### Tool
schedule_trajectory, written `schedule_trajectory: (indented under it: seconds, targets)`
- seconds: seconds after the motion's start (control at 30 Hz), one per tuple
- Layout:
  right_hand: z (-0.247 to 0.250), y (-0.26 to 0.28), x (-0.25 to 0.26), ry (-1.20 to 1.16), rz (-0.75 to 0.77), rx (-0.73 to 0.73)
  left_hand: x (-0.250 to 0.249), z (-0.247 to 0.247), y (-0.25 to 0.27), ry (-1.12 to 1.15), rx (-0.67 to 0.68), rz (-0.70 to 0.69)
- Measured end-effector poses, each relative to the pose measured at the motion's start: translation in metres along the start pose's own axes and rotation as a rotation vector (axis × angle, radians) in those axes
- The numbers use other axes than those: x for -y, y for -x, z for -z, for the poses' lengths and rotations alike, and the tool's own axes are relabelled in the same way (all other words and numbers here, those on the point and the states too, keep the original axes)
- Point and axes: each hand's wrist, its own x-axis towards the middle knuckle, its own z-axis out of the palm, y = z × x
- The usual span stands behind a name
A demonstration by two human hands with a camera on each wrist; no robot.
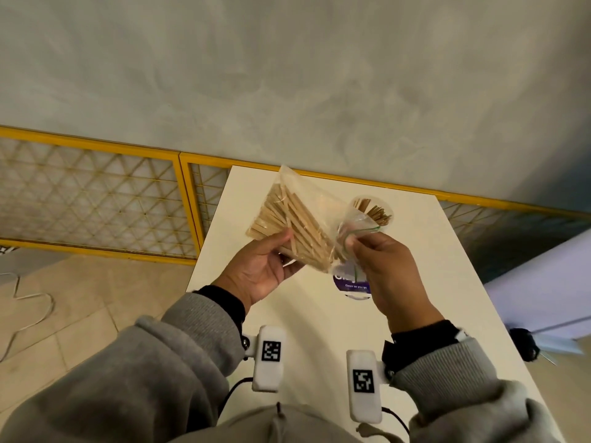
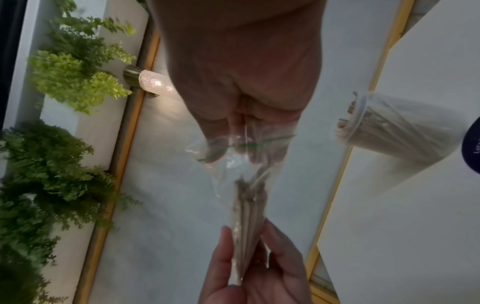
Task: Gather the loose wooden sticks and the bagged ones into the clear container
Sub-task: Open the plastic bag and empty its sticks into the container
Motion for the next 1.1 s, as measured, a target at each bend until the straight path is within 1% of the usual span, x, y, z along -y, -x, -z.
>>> schedule_trajectory:
  seconds: [0.13, 0.23, 0.27, 0.33, 0.4, 0.47, 0.53, 0.63, 0.67, 0.73, 0.8, 0.83, 0.9, 0.97, 1.0, 1.03, 1.1]
  targets:
    - [-0.006, 0.002, 0.006, 0.039, -0.019, 0.083, 0.006, -0.006, 0.001, -0.156, -0.025, 0.041]
    - [-0.005, -0.002, 0.001, 0.177, -0.085, 0.150, 0.007, -0.009, 0.002, -0.241, -0.003, 0.047]
    - [-0.004, -0.002, -0.001, 0.181, -0.114, 0.197, 0.008, -0.009, 0.003, -0.260, 0.010, 0.050]
    - [-0.002, -0.006, -0.008, 0.076, -0.205, 0.278, 0.009, -0.009, 0.005, -0.299, 0.038, 0.066]
    - [-0.001, -0.005, -0.011, -0.030, -0.280, 0.309, 0.011, -0.011, 0.007, -0.373, 0.064, 0.083]
    - [-0.002, -0.004, -0.015, 0.012, -0.294, 0.270, 0.013, -0.012, 0.007, -0.466, 0.077, 0.096]
    - [-0.001, -0.004, -0.016, 0.067, -0.265, 0.217, 0.015, -0.013, 0.006, -0.522, 0.061, 0.097]
    - [0.002, -0.007, -0.016, 0.022, -0.273, 0.173, 0.013, -0.011, 0.004, -0.493, -0.028, 0.084]
    - [0.005, -0.008, -0.016, 0.000, -0.276, 0.186, 0.012, -0.009, 0.003, -0.479, -0.047, 0.082]
    - [0.007, -0.009, -0.015, -0.027, -0.275, 0.252, 0.011, -0.010, 0.005, -0.490, -0.015, 0.105]
    - [0.004, -0.011, -0.017, 0.055, -0.266, 0.307, 0.014, -0.015, 0.006, -0.553, 0.068, 0.126]
    - [0.015, -0.011, -0.021, 0.102, -0.274, 0.291, 0.027, -0.023, 0.005, -0.569, 0.088, 0.143]
    - [0.015, -0.016, -0.025, 0.139, -0.288, 0.266, 0.029, -0.024, 0.004, -0.571, 0.059, 0.121]
    - [0.022, -0.020, -0.030, 0.100, -0.304, 0.235, 0.025, -0.022, 0.002, -0.507, -0.018, 0.097]
    - [0.024, -0.020, -0.028, 0.070, -0.336, 0.210, 0.022, -0.018, 0.000, -0.466, -0.054, 0.088]
    - [0.027, -0.022, -0.029, 0.039, -0.370, 0.203, 0.020, -0.016, -0.001, -0.442, -0.071, 0.086]
    - [0.031, -0.024, -0.032, -0.015, -0.396, 0.222, 0.021, -0.017, -0.003, -0.464, -0.068, 0.103]
